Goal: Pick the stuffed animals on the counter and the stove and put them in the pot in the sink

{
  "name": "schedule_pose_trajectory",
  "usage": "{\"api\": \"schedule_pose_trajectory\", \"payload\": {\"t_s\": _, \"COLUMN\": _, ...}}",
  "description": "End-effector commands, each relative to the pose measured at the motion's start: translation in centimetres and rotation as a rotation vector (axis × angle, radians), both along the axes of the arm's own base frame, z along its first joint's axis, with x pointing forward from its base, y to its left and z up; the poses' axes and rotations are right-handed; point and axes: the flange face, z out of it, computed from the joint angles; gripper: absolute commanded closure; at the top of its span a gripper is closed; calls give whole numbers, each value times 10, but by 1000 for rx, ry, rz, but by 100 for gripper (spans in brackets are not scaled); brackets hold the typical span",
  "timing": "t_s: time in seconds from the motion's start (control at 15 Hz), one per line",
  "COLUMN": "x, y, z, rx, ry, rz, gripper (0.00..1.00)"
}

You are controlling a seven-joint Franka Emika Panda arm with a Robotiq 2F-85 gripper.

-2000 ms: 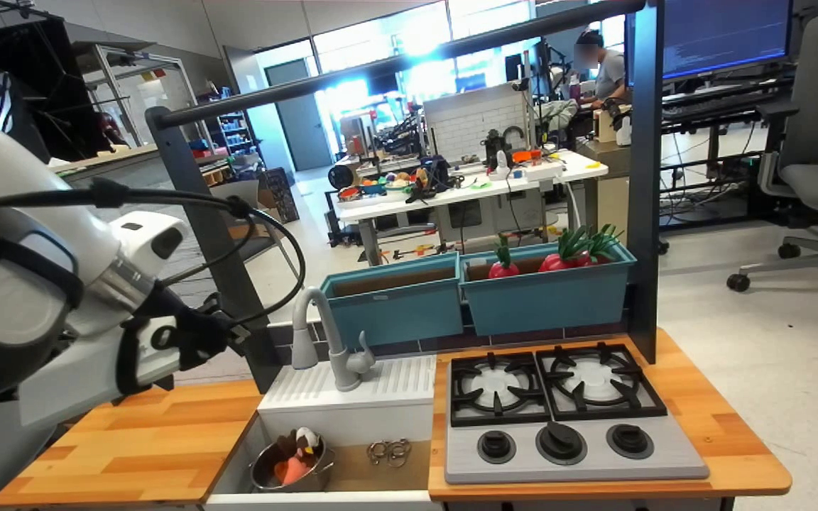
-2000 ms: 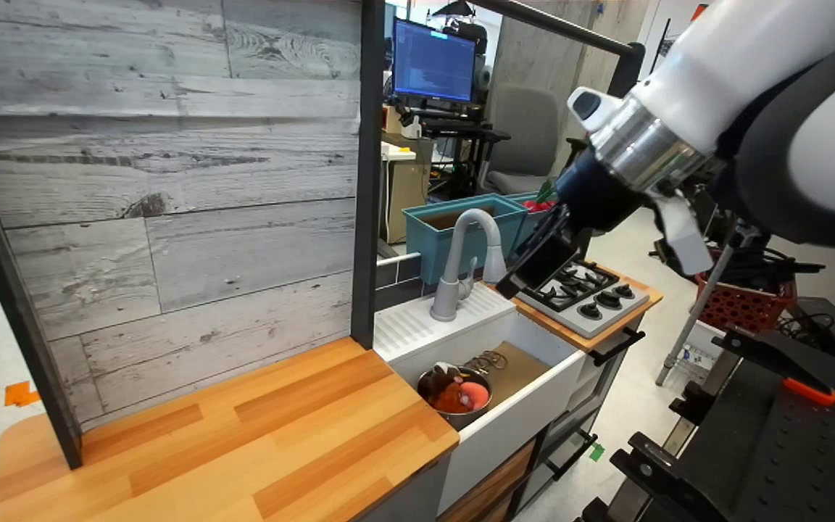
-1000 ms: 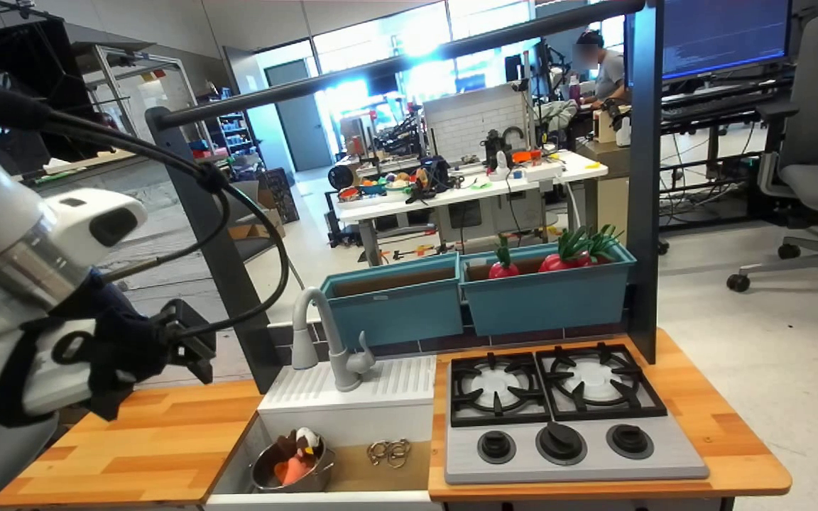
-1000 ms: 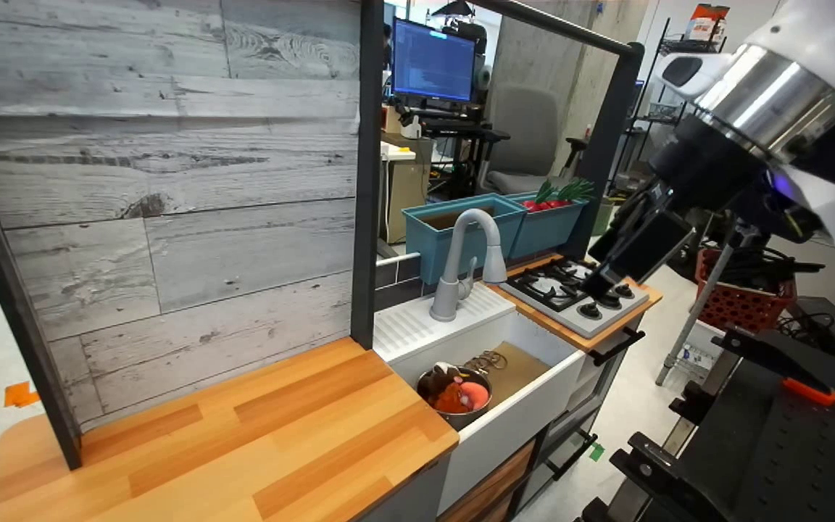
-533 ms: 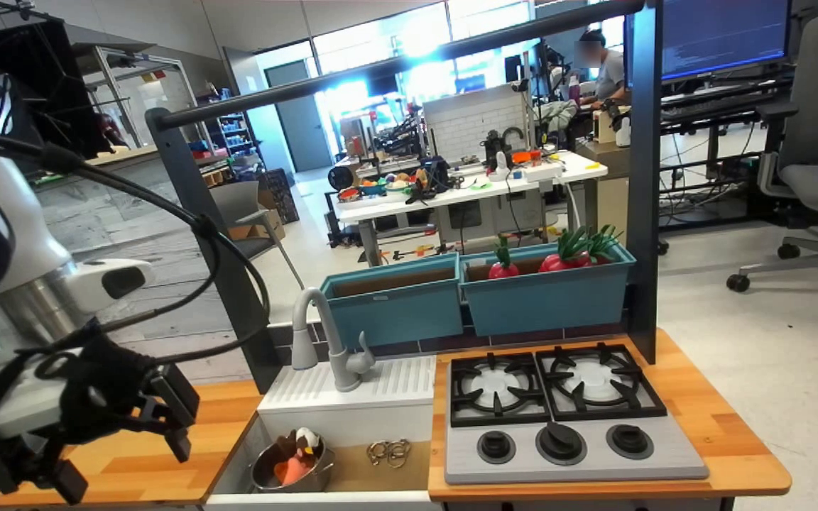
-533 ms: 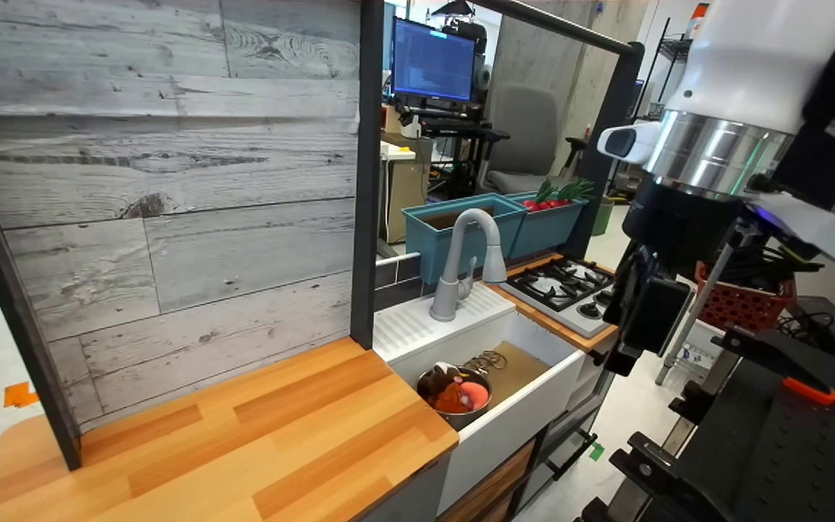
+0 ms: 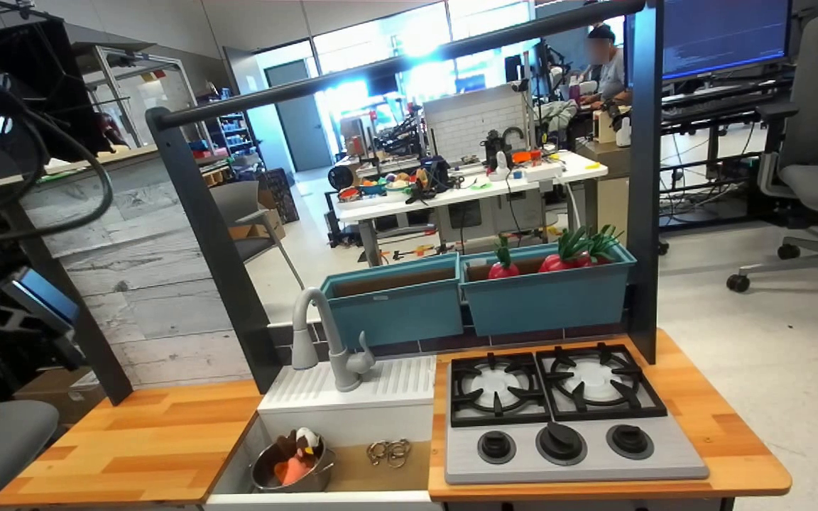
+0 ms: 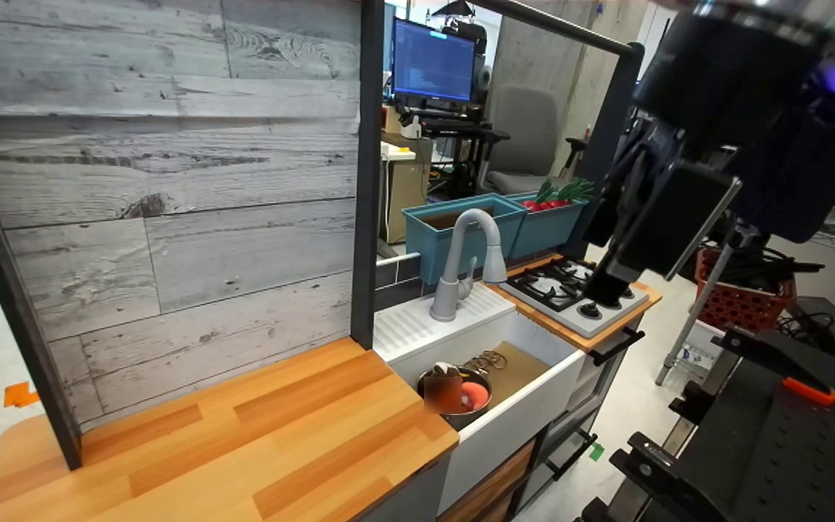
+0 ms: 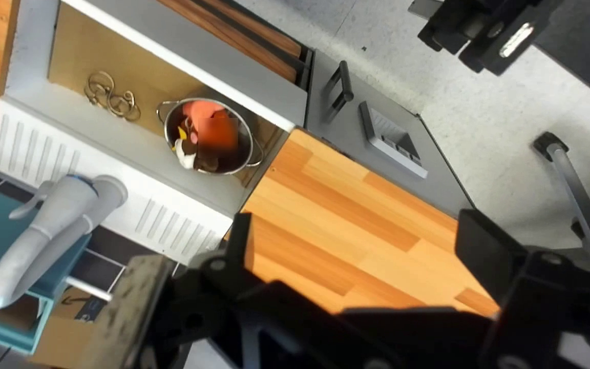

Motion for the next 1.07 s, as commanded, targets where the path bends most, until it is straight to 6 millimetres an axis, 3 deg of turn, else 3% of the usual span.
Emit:
{"api": "schedule_pose_trajectory", "payload": {"t_s": 0.0, "x": -2, "y": 14, "z": 36, "rx": 12, "ry": -91, "rz": 21, "gripper": 0}}
{"api": "schedule_pose_trajectory", "payload": {"t_s": 0.07, "x": -4, "y": 14, "z": 39, "rx": 22, "ry": -99, "rz": 14, "gripper": 0}}
{"api": "schedule_pose_trajectory", "payload": {"t_s": 0.13, "x": -6, "y": 13, "z": 30, "rx": 1, "ry": -71, "rz": 22, "gripper": 0}}
{"api": "schedule_pose_trajectory", "payload": {"t_s": 1.0, "x": -4, "y": 14, "z": 37, "rx": 9, "ry": -86, "rz": 14, "gripper": 0}}
